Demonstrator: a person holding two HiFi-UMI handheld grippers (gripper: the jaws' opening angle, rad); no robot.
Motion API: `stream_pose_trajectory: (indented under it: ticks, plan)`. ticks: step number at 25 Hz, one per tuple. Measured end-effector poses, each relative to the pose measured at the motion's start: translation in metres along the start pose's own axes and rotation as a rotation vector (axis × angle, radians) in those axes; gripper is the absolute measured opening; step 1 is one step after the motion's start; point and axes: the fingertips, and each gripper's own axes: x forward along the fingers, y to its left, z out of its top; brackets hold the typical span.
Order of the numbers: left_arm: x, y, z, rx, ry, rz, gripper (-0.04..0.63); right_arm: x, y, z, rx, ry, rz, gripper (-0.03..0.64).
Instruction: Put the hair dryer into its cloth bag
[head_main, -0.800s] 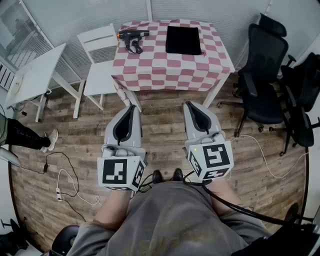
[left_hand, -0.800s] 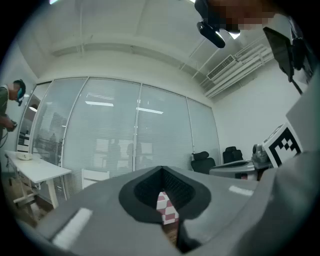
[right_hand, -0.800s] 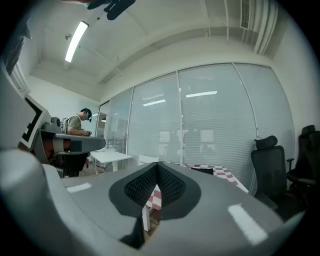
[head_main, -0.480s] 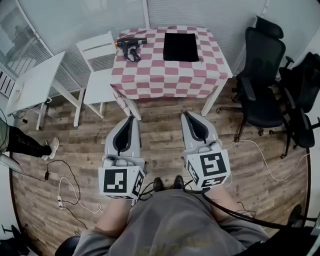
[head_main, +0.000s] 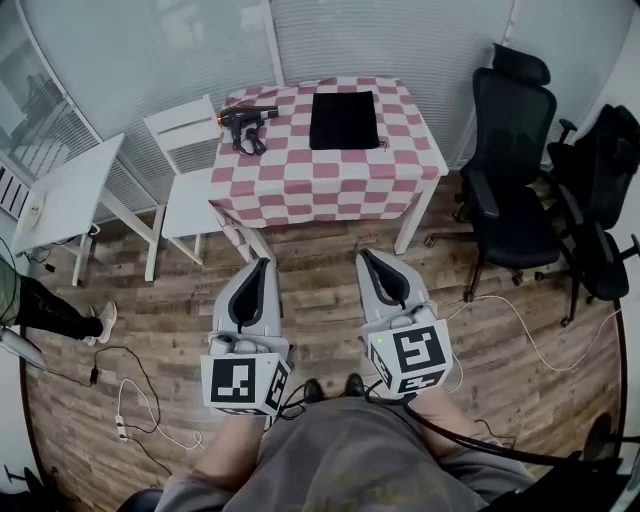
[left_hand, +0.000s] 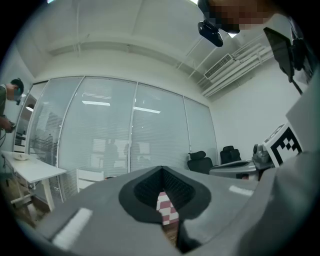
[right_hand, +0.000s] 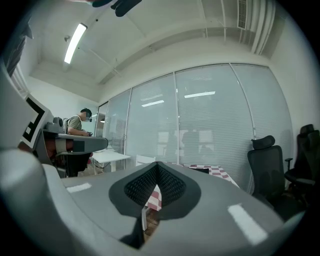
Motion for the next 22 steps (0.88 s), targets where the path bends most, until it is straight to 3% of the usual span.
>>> stream_pose_trajectory:
  ticks: [6, 11, 22]
  plan:
    - [0.017, -0.025, 0.004, 0.013, -0.017, -0.007, 0.0, -0.008, -0.028, 0.005, -0.005, -0.026, 0.005, 0.025]
    - [0.036, -0.038, 0.002, 0.012, -0.008, -0.023, 0.0, -0.004, -0.047, 0.003, 0.063, -0.044, 0.024, 0.028]
    - [0.11, -0.035, -0.03, -0.005, 0.047, -0.082, 0.0, 0.043, -0.093, -0.021, 0.073, 0.024, -0.015, 0.028]
